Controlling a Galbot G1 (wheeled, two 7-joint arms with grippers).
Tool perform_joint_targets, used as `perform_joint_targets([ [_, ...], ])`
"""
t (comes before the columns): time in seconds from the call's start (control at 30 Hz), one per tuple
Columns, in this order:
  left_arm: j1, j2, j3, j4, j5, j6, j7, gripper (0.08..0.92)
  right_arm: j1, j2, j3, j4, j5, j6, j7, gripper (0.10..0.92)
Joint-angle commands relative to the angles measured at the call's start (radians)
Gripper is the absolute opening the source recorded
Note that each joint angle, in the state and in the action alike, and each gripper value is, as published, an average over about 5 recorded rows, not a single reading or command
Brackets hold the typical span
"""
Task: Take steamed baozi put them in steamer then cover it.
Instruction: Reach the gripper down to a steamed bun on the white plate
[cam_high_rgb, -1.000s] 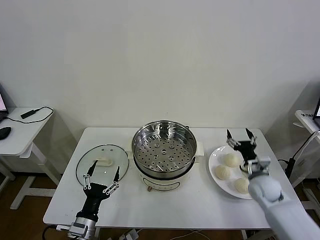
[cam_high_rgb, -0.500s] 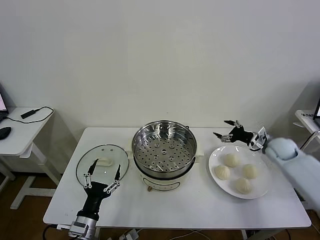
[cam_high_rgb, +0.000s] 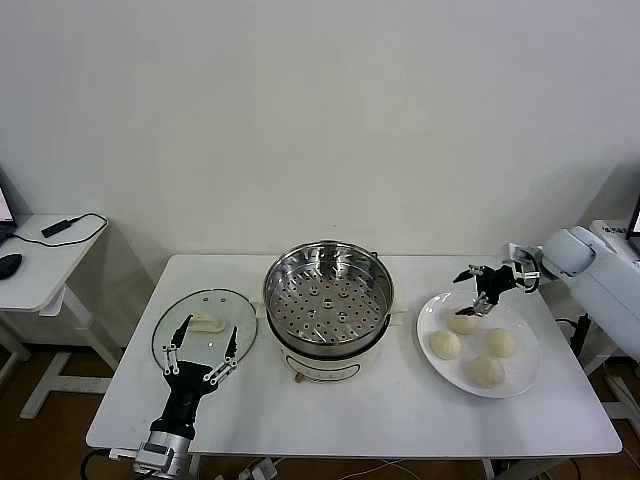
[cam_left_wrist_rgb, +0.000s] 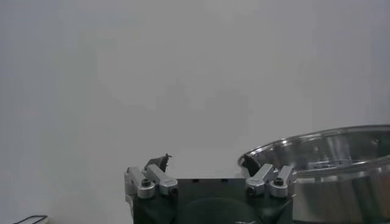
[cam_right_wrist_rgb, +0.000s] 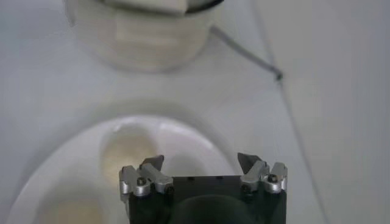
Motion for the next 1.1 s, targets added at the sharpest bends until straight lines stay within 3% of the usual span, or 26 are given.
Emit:
perform_joint_targets([
  [0.03, 0.000, 0.000, -0.001, -0.001, 0.000, -0.002, -0.001, 0.823, 0.086, 0.047, -0.098, -0.063, -0.162, 0.003, -0.106, 0.823],
  [0.47, 0.004, -0.007, -0.003, 0.004, 0.000, -0.006, -0.006, 0.823, 0.034, 0.100, -0.093, -0.110, -0.227, 0.031, 0.029, 0.823],
  [1.1, 0.004, -0.007, -0.009, 0.012, 0.000, -0.015, -0.008, 0.823, -0.003, 0.160, -0.087, -0.164, -0.246, 0.048, 0.082, 0.817],
])
